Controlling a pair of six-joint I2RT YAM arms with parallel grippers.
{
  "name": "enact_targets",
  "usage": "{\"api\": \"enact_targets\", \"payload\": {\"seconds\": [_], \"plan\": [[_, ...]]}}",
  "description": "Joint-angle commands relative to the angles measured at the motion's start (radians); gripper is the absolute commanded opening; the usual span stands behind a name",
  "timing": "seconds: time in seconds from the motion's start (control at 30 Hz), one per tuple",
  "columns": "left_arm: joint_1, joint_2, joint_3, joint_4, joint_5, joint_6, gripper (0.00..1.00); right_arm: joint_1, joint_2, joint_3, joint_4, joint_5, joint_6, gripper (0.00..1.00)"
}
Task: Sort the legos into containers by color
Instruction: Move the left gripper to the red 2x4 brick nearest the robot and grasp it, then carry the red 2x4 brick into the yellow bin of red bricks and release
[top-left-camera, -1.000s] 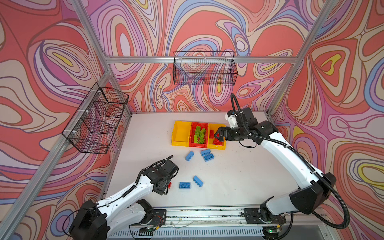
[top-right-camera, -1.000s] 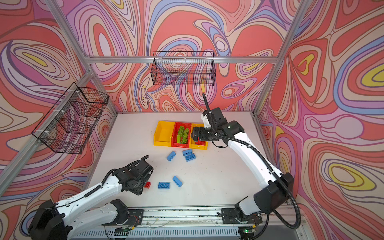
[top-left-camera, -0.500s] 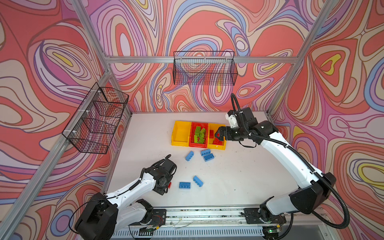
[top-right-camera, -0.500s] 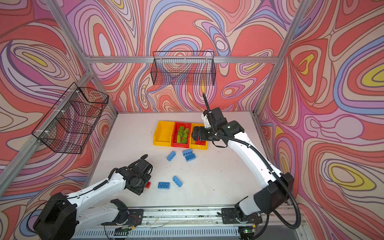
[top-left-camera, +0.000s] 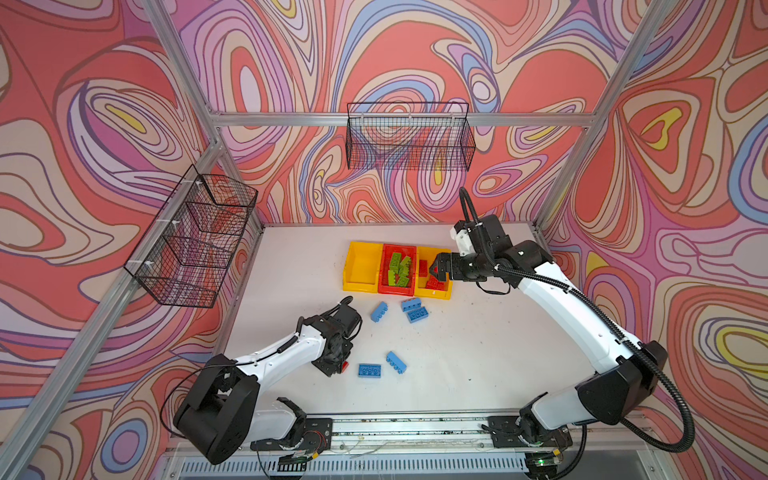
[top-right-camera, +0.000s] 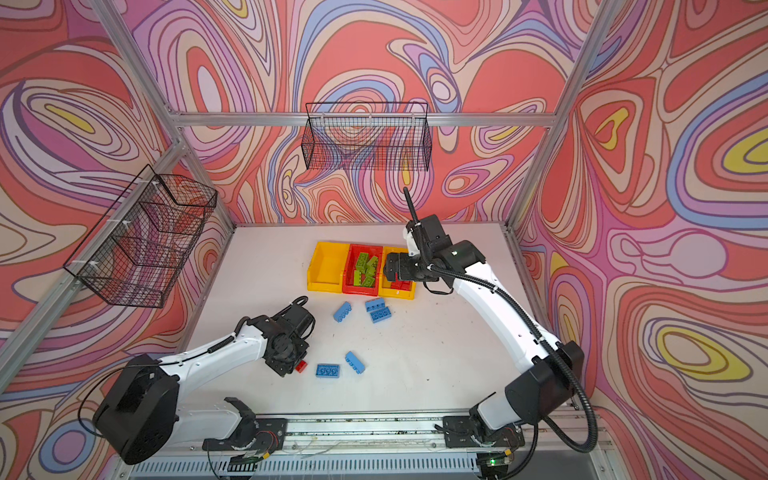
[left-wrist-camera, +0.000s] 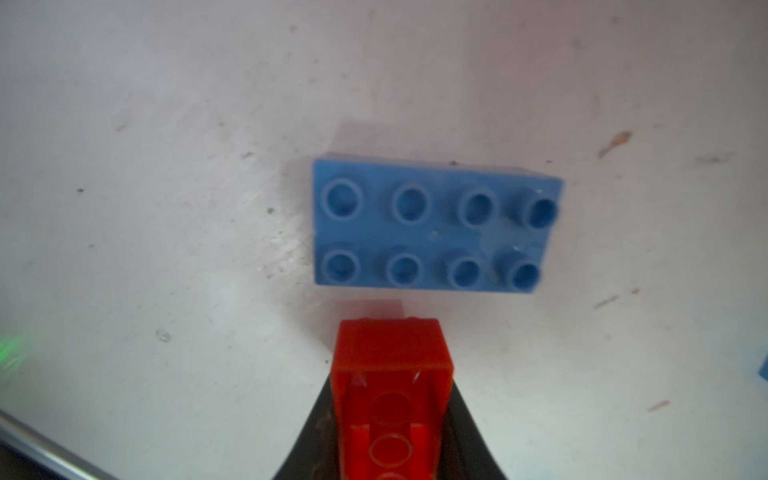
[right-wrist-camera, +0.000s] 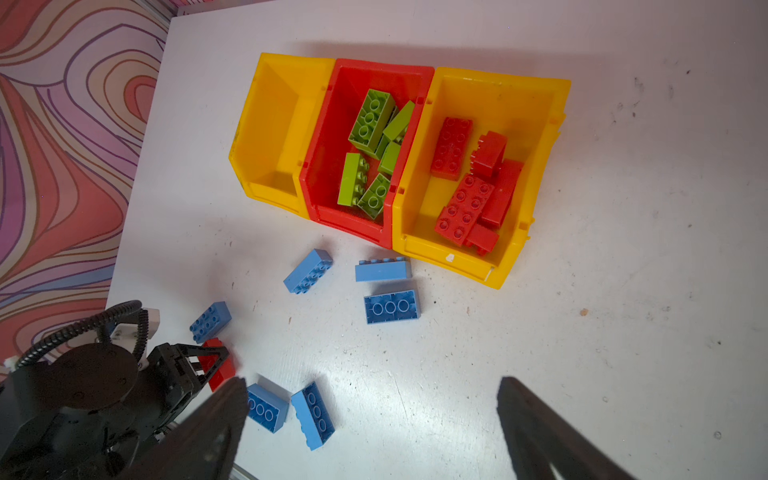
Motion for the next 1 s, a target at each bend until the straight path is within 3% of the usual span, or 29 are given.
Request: {"api": "enact_targets", "payload": {"seconds": [0.0, 0.27, 0.7, 0.8, 0.97], "plan": [[0.004, 0.041, 0.129, -0.104, -0.04, 0.115, 0.23, -0.001, -0.013, -0.006, 0.011, 0.038, 0.013, 0.98], [0.004, 0.256, 0.536, -0.125, 0.004, 0.352, 0.2, -0.001, -0.068, -0.038, 0.013, 0.107, 0.053, 0.98], [-0.063, 0.814, 1.417, -0.161, 0.153, 0.783, 0.19, -0.002, -0.24, -0.11, -0.048, 0.217, 0.16, 0.98], [-0.063, 0.895, 1.511, -0.117, 0.202, 0.839, 0.2, -0.001, -0.277, -0.118, -0.066, 0.238, 0.186, 0.98], [-0.068, 0.947, 1.535, 0.005, 0.242, 0.895, 0.23, -0.001, -0.316, -0.124, -0.09, 0.26, 0.216, 0.98]]}}
